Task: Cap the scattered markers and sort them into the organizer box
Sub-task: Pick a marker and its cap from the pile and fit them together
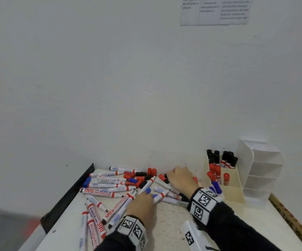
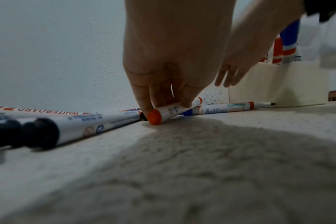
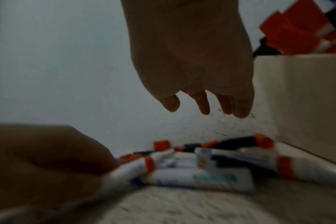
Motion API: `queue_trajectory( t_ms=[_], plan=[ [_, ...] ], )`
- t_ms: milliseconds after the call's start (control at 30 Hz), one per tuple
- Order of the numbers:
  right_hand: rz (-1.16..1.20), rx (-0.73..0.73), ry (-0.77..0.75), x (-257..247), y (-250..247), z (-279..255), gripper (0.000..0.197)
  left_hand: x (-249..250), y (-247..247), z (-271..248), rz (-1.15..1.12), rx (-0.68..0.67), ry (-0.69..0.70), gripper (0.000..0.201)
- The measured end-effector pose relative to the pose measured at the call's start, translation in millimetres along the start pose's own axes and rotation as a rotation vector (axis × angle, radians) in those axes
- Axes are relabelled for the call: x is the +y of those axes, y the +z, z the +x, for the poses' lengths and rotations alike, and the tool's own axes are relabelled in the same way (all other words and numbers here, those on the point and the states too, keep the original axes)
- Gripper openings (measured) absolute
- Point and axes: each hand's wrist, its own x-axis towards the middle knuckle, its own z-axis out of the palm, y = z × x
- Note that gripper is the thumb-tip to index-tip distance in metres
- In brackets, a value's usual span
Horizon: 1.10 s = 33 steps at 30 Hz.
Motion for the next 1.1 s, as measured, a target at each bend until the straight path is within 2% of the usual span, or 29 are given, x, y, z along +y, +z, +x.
queue_trajectory(
  t_ms=[100,333,433,533,633,733,900,1033,1100],
  plan=[
    [-0.182,-0.021,0.211,35,23,28,0.045,-4,0,0,-0.081,0.04,-0.026,0.021],
    [-0.171,0.018,0.374,65,38,49,0.059,-7,1,-1,-0.101,0.055,-0.018,0.023],
    [-0.2,0.015,0.325,66,36,45,0.055,-8,2,-3,-0.105,0.085,-0.002,0.023],
    [-0.223,0.09,0.263,63,30,43,0.038,-8,2,-5,-0.117,0.103,-0.008,0.024],
    [-0.053,0.276,0.202,57,25,37,0.019,-7,2,-6,-0.132,0.104,-0.016,0.025],
    [0.061,0.344,0.069,45,20,24,0.015,-7,1,-6,-0.186,0.096,-0.028,0.024],
    [0.284,0.223,-0.15,32,24,10,0.027,-7,1,-6,-0.243,0.123,-0.043,0.019],
    [0.391,0.244,-0.191,32,30,2,0.009,-5,-2,-8,-0.277,0.128,-0.045,0.017],
    [0.425,0.259,-0.186,32,32,0,0.015,-5,-3,-8,-0.298,0.118,-0.046,0.017]
  ],
)
